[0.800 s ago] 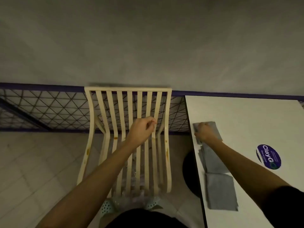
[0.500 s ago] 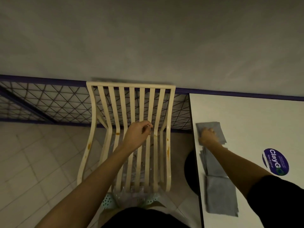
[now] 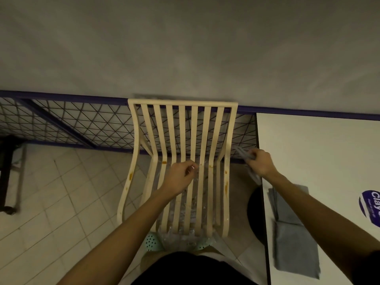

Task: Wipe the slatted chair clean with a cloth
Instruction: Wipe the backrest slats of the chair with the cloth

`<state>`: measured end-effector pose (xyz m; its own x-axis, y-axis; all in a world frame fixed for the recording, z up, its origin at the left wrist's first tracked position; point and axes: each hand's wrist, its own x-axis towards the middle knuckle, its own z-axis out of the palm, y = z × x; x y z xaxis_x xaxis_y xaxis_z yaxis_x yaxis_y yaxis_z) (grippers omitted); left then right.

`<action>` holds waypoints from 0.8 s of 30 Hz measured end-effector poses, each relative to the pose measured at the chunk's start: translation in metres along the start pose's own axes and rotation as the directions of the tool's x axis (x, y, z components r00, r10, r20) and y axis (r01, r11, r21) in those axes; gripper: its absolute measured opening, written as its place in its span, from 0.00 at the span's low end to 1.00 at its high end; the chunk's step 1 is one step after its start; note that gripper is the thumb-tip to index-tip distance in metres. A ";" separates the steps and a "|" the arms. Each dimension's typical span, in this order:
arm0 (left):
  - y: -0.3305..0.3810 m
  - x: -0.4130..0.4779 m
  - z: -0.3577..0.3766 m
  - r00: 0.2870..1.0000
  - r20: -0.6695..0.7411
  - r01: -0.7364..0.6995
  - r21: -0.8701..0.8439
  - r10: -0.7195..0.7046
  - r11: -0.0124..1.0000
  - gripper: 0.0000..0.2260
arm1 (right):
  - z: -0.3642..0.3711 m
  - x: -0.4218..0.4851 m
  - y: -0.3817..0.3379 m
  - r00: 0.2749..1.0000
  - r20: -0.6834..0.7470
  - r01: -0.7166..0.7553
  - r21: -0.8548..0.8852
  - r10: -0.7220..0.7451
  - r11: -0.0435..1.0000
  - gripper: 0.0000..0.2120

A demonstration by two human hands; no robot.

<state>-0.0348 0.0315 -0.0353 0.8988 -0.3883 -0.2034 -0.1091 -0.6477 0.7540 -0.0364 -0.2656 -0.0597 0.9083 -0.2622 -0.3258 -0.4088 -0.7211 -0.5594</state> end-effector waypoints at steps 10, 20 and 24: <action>-0.015 -0.044 0.021 0.896 0.176 0.432 -0.555 -0.407 0.711 0.15 | 0.054 -0.088 -0.080 0.928 0.372 -0.255 0.635 0.001 0.729 0.06; -0.020 -0.078 0.005 0.895 0.251 0.425 -0.728 -0.369 0.537 0.14 | 0.088 -0.127 -0.084 0.859 0.512 -0.477 0.808 -0.012 0.346 0.05; -0.024 -0.083 0.000 0.879 0.281 0.471 -0.636 -0.386 0.611 0.16 | 0.090 -0.134 -0.084 0.856 0.517 -0.479 0.807 -0.020 0.346 0.13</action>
<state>-0.1068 0.0794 -0.0362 0.7127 -0.2754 -0.6451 0.6270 -0.1620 0.7620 -0.1317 -0.1121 -0.0377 0.7401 0.1212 -0.6615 -0.6476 0.3935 -0.6525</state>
